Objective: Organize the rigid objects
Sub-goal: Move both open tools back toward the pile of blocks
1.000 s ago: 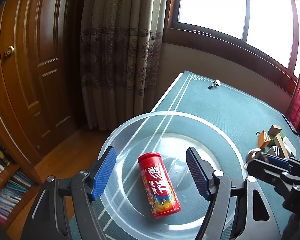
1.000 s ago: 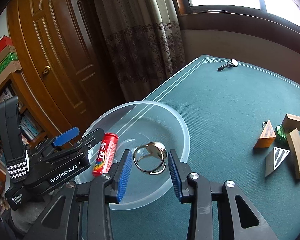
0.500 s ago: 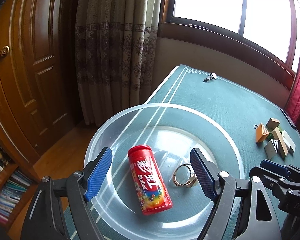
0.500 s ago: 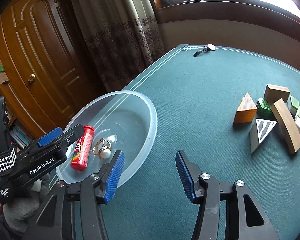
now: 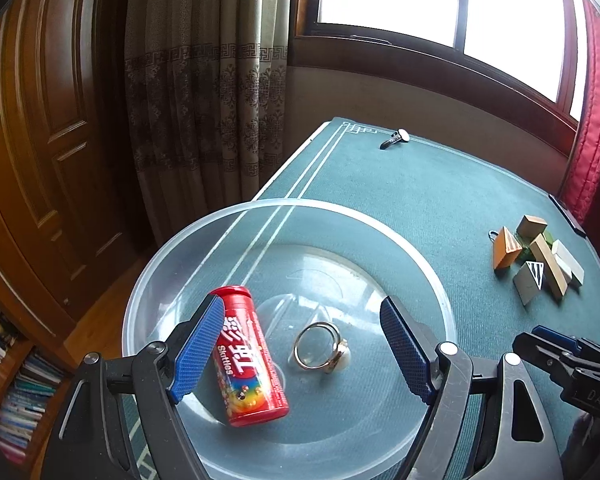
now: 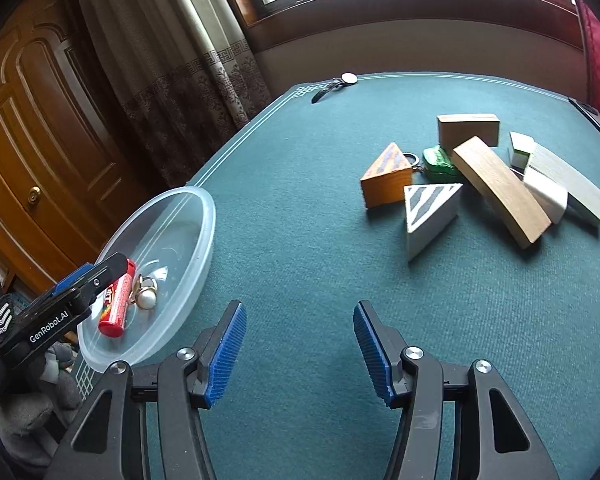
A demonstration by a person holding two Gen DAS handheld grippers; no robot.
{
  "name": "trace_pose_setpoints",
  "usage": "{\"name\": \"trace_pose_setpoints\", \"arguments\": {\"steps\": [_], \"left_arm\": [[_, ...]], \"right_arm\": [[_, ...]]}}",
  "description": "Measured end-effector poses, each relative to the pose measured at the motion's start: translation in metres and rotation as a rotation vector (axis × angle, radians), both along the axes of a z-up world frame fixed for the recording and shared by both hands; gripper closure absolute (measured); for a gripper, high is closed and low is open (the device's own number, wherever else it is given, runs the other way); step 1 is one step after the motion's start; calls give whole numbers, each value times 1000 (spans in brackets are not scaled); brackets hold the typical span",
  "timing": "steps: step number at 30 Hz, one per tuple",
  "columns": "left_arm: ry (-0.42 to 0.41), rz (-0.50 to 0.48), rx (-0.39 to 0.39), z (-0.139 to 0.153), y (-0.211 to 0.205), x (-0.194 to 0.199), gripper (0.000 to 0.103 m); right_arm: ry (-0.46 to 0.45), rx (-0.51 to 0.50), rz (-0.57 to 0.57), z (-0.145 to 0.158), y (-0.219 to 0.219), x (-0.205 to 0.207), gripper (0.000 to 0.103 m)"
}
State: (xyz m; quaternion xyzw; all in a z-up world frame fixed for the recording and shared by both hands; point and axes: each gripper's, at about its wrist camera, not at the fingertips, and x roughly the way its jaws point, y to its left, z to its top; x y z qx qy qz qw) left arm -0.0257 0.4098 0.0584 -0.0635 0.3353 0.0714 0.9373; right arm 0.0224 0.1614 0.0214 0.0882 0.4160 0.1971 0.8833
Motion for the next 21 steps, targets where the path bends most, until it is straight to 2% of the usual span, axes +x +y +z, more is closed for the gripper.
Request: {"name": "trace_pose_setpoints", "arguments": {"steps": [10,21], "left_arm": [[14,-101,32,5,-46,12,22],[29,-261,52,10,-121,30,22]], "right_arm": [[7,24,-133,-8,-56,-3,42],[-18,4,-250,-12,-112,-7,42]]}}
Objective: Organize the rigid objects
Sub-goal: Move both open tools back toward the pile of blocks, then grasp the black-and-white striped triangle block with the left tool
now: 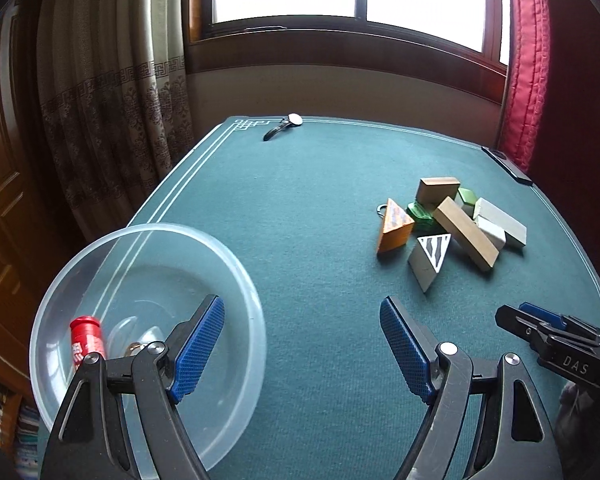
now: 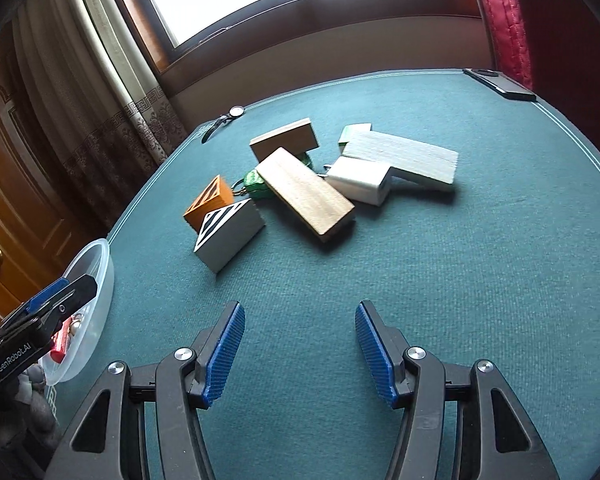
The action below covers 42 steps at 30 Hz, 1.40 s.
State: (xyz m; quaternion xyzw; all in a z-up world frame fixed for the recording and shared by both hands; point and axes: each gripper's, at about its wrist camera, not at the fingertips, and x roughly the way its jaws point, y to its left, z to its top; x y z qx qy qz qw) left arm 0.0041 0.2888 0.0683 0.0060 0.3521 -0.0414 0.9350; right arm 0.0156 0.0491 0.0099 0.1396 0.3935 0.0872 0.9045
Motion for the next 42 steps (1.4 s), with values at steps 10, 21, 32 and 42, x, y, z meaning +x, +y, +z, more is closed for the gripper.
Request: {"name": "trace_pose_setpoints", "arguments": {"steps": [10,21,32,42], "left_arm": [[56,-101,-1,-11,-65,34,22],[101,-167,-7,-32,-100,68,36],[118,-191,-55,-45,-103,94,51],[104,-214,-100,-45,-102,83,65]], "right_arm": [[-17,-1,-77,-2,-42,-5,41],[-34,8,-65,-4,-43,-9,39],[-34,-8,-62,-5,-40,-8,39],[-30,-19,-62,-6,-38,-7,39]]}}
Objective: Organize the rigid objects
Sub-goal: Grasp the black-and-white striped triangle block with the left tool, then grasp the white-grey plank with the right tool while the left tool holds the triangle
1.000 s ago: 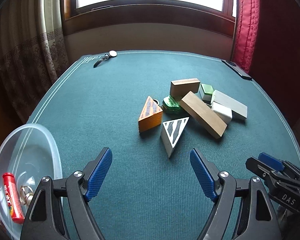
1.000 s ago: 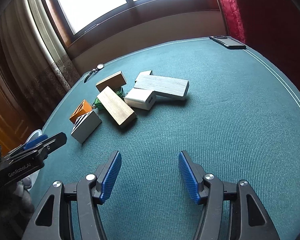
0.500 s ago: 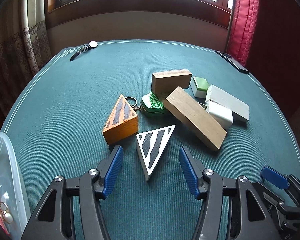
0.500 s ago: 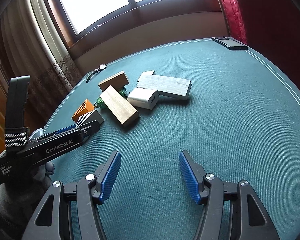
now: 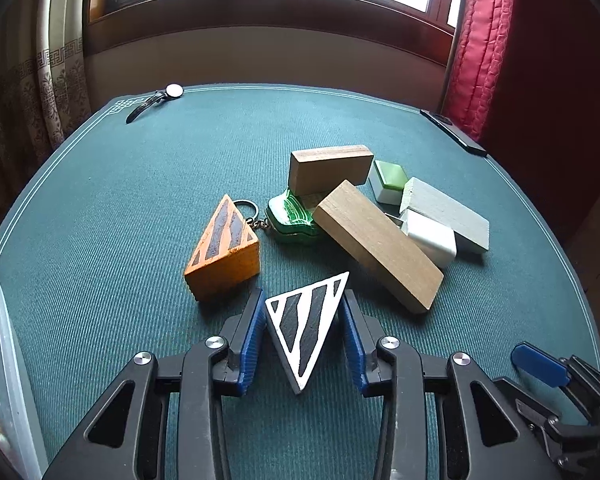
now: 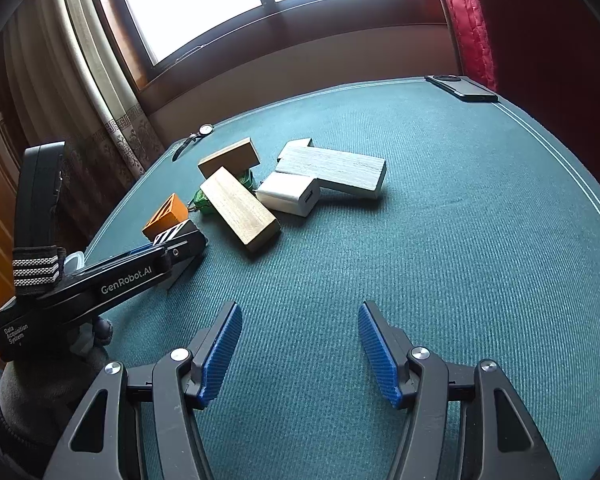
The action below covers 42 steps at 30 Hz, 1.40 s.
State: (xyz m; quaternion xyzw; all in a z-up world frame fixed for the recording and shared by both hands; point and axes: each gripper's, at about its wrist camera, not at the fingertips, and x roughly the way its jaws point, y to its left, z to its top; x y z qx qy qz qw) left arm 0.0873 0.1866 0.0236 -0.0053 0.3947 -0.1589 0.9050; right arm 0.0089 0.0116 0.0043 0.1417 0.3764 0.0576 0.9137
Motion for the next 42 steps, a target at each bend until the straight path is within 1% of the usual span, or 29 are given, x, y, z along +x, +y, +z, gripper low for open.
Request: {"name": "trace_pose_setpoints", "arguments": {"steps": [6,8,11,14,16,19,22,23,26,28,30,31,33,36,42], "left_arm": [[-5,14,-7,0,9,-24,65],[-14,24,-1,1,14,-31,65],[-24,30,15,1,19,-39,68],[-30,30,13,1,23,-45,68],[-33,29,6,1,25,-47,68],[-25,26,-8,0,28,-47,68],[-18,23,-23,-1,30,-47,68],[-14,23,-27,-1,30,-46,68],[-5,21,-32,-2,31,-45,68],[-1,21,-37,-2,31,-45,68],[1,21,-40,-2,32,-44,68],[2,21,-41,-3,32,-44,68],[3,21,-40,-3,32,-44,68],[4,20,-38,-3,32,-44,68],[5,21,-39,-3,32,-43,68]], "right_arm": [[10,-3,0,0,0,4,39],[20,-5,0,1,0,7,39],[42,-16,-8,3,-2,17,39],[58,16,-23,8,-7,30,39],[46,9,-28,13,-7,40,39],[27,-28,-42,19,-6,51,39],[21,-46,-77,21,-11,62,39],[28,-38,-93,22,-15,67,39],[58,30,-136,20,-27,81,39],[71,64,-164,18,-31,90,30],[64,78,-184,19,-31,96,16],[57,78,-186,20,-29,99,11],[44,63,-180,23,-23,105,5],[47,22,-192,24,-12,116,3],[61,-81,-240,17,-4,133,3]]}}
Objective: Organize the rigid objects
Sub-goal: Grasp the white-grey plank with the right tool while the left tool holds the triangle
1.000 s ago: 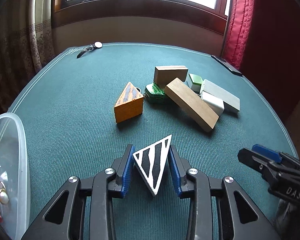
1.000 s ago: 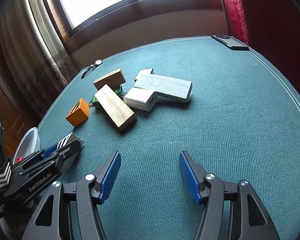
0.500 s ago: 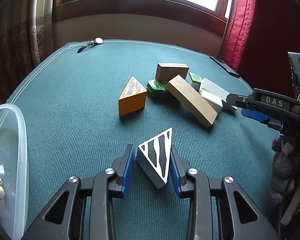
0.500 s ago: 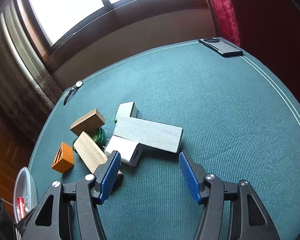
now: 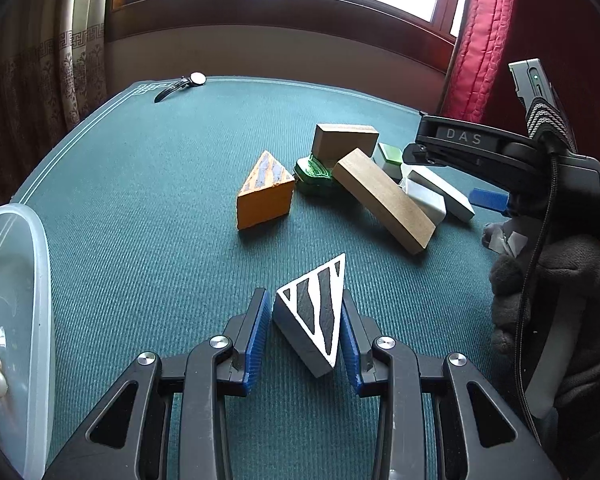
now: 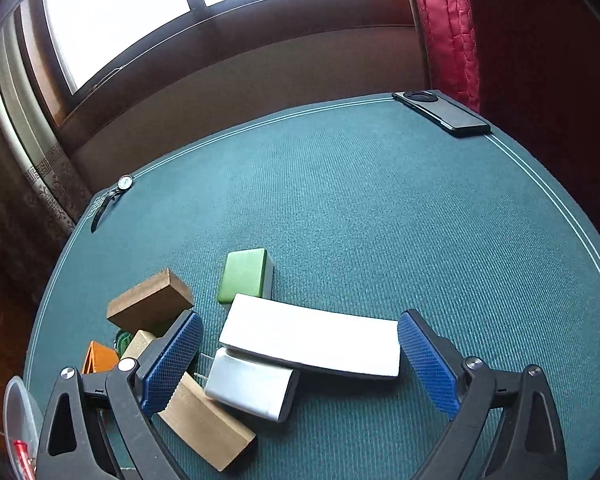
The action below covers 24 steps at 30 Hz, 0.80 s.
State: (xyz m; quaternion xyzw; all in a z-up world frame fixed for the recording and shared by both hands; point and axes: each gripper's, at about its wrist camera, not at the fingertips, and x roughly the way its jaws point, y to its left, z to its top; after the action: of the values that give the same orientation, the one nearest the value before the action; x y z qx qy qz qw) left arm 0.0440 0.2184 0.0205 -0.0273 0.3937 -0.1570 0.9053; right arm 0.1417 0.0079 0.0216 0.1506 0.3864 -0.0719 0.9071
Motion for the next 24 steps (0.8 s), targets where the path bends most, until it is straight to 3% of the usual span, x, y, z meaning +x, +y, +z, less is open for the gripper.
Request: {"name": "trace_pose_setpoints", "arguments": {"steps": [2,4,7,12,15,17,24], "left_arm": [[0,0,2,0,0,0,68],[0,0,5,0,-1,0,68],[0,0,9,0,-1,1,68],[-3,2,24,-1,-4,1,68],[-5,3,35,0,-6,1,68],[-6,4,42,-1,-7,0,68],[-6,4,37,-1,-5,1,68]], "right_arm": [[12,-10,-7,-3,-1,2,7],[48,-14,-14,-10,-5,3,21],[20,-10,13,-10,-10,-5,28],[0,-12,36,-11,-18,-21,32],[2,-36,40,-12,-21,-27,30],[7,-38,31,-11,-21,-28,22],[12,38,12,-8,-16,-16,4]]}}
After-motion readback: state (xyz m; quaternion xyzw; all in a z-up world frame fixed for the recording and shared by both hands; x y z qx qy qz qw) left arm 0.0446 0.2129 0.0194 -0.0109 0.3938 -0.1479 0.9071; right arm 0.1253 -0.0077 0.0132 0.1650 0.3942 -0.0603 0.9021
